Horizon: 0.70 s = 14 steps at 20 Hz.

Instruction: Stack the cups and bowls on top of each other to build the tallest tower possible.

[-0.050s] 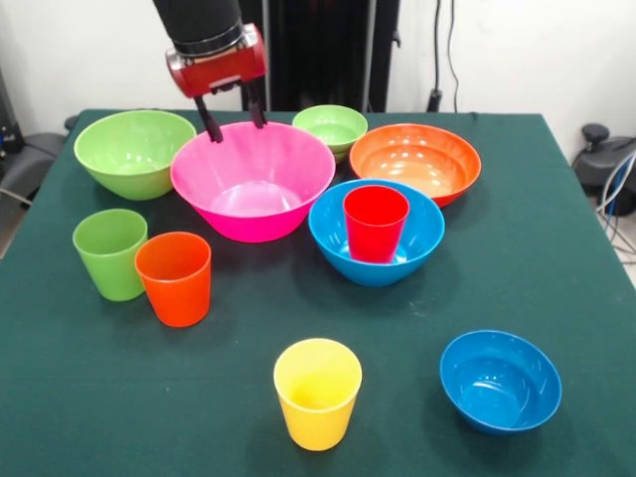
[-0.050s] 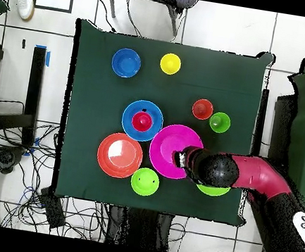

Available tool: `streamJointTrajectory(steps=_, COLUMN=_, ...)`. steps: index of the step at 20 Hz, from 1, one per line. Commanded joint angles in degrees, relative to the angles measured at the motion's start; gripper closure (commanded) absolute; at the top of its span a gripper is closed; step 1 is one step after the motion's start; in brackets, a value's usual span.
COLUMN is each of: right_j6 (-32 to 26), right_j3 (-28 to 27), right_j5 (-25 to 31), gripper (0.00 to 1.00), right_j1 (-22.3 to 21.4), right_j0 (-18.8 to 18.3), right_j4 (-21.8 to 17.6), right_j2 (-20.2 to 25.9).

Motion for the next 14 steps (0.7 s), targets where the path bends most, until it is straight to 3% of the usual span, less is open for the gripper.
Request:
streamJointTrajectory(steps=1, right_j6=-27.50, right_j3=2.92, right_j5=9.80, gripper=0.00, right_j1=-2.38, right_j0=-1.80, right_j4=-6.81, right_j2=5.60)
streamJointTrajectory(steps=10, right_j6=-28.98, right_j3=2.17, right_j5=10.21, gripper=0.00, right_j1=-4.16, right_j0=-3.76, right_j4=-8.50, right_j2=7.51)
streamJointTrajectory(steps=14, right_j6=-32.23, right_j3=1.94, right_j5=10.99, gripper=0.00, right_j1=-5.25, right_j0=-5.39, right_j4=-8.91, right_j2=8.49)
